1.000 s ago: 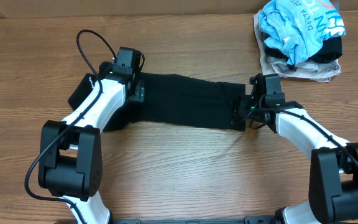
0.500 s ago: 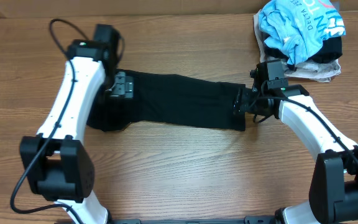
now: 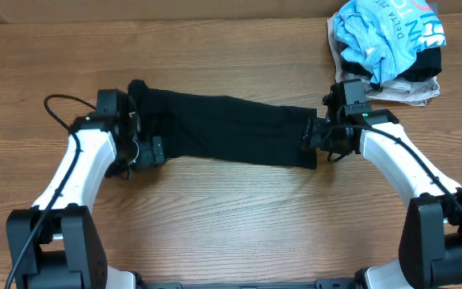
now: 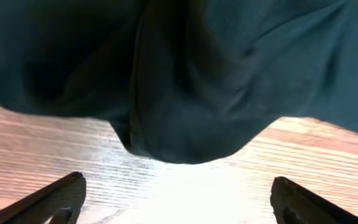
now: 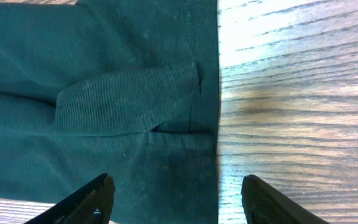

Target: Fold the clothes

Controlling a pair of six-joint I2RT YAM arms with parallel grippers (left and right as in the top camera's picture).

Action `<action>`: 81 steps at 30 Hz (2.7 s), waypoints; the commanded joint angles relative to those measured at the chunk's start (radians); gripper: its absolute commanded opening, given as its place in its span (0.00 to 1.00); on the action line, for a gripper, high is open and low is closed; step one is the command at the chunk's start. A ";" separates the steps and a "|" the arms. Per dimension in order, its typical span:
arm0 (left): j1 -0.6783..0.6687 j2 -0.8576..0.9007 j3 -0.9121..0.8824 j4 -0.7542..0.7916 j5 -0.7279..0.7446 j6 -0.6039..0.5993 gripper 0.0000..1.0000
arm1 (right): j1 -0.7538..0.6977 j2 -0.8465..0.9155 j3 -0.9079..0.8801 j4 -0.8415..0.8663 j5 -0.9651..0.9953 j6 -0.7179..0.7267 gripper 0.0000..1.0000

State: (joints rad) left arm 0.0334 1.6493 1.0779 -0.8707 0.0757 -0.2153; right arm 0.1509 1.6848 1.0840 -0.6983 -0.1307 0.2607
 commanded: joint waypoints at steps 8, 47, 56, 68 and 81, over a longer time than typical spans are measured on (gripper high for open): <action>0.001 -0.017 -0.213 0.269 -0.073 -0.107 0.66 | -0.002 -0.028 0.024 0.000 -0.005 -0.006 0.69; 0.001 0.060 0.234 0.114 -0.293 0.063 0.07 | -0.002 -0.028 0.024 0.004 -0.005 -0.006 0.69; 0.001 0.202 0.234 0.240 -0.292 0.074 1.00 | -0.002 -0.028 0.024 0.005 -0.005 -0.007 0.69; 0.007 0.187 0.689 -0.304 -0.235 0.082 1.00 | -0.011 0.003 0.022 -0.006 0.048 -0.012 0.75; 0.006 0.187 0.956 -0.413 -0.174 0.082 1.00 | -0.011 0.156 0.022 0.124 -0.103 -0.029 0.84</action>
State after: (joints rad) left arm 0.0338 1.8492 2.0151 -1.2766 -0.1513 -0.1486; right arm 0.1444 1.8332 1.0847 -0.5972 -0.1795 0.2348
